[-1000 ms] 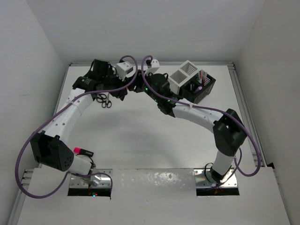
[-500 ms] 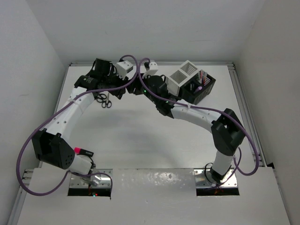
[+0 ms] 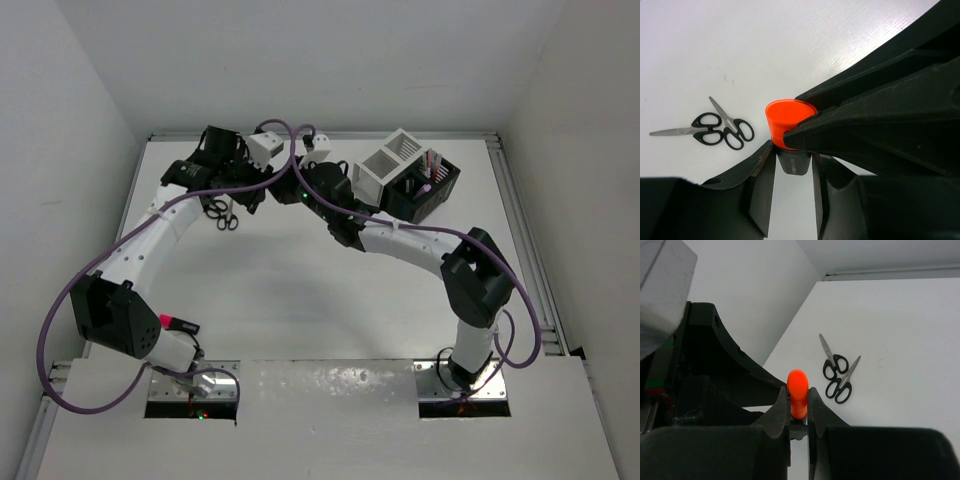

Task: Sort the stationery into containers
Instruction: Place the pen in the storage box.

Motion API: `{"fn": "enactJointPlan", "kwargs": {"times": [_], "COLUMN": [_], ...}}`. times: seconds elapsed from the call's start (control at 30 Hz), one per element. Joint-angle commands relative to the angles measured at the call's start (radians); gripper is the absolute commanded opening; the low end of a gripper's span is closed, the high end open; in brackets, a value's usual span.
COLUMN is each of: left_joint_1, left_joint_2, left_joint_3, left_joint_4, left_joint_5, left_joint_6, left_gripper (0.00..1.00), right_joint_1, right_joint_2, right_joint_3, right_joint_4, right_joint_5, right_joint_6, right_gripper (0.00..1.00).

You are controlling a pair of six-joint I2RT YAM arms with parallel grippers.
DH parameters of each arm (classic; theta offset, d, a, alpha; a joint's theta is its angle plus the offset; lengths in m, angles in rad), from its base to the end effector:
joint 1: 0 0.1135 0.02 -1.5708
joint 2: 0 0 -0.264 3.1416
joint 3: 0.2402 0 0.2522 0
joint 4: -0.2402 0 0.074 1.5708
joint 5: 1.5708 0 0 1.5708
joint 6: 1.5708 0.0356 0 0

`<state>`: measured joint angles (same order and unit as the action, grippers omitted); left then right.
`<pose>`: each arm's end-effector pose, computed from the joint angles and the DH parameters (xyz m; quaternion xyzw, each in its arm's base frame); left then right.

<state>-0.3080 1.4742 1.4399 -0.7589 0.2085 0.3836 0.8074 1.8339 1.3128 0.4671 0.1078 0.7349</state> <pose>0.3006 -0.1034 0.3503 0.3491 0.8525 -0.0820 0.3804 0.3071 0.3154 0.2926 0.0108 0.7257 0.4506 0.5197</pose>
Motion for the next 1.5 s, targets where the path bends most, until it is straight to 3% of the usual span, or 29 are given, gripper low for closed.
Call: {"fn": "enactJointPlan", "kwargs": {"times": [0.0, 0.1, 0.13, 0.23, 0.3, 0.33, 0.57, 0.7, 0.87, 1.2, 1.47], "left_joint_1": [-0.042, -0.042, -0.043, -0.042, -0.039, -0.036, 0.013, 0.091, 0.156, 0.245, 0.293], "left_joint_2": [-0.015, -0.015, -0.018, -0.023, -0.026, -0.028, -0.069, -0.104, -0.118, -0.068, -0.054], "left_joint_3": [0.042, 0.039, 0.037, 0.027, 0.022, 0.024, 0.004, -0.085, -0.150, -0.139, -0.159], "left_joint_4": [0.086, 0.076, 0.075, 0.076, 0.073, 0.067, 0.026, 0.044, 0.066, 0.024, 0.006], "left_joint_5": [0.081, 0.083, 0.081, 0.066, 0.057, 0.052, 0.020, -0.055, -0.112, -0.179, -0.182], "left_joint_6": [-0.005, 0.008, 0.009, 0.014, 0.014, 0.012, 0.026, -0.008, -0.029, -0.057, -0.057], "left_gripper": [0.00, 0.33, 0.51, 0.76, 0.84, 0.99, 1.00, 1.00, 1.00, 1.00, 1.00], "right_joint_1": [0.018, 0.003, -0.007, -0.031, -0.046, -0.060, -0.183, -0.315, -0.439, -0.594, -0.617], "right_joint_2": [-0.005, -0.025, -0.030, -0.050, -0.065, -0.082, -0.249, -0.386, -0.459, -0.412, -0.341], "right_joint_3": [-0.018, -0.041, -0.046, -0.081, -0.099, -0.121, -0.262, -0.331, -0.357, -0.414, -0.468], "right_joint_4": [0.048, 0.067, 0.068, 0.082, 0.085, 0.087, 0.059, -0.013, -0.116, -0.117, -0.062], "right_joint_5": [-0.033, -0.023, -0.020, -0.014, -0.010, 0.003, 0.111, 0.220, 0.311, 0.285, 0.222], "right_joint_6": [0.015, 0.011, 0.011, 0.011, 0.006, 0.003, -0.130, -0.331, -0.460, -0.437, -0.408], "right_gripper": [0.00, 0.00, 0.00, 0.00, 0.00, 0.00, 0.00, 0.00, 0.00, 0.00, 0.00]}}
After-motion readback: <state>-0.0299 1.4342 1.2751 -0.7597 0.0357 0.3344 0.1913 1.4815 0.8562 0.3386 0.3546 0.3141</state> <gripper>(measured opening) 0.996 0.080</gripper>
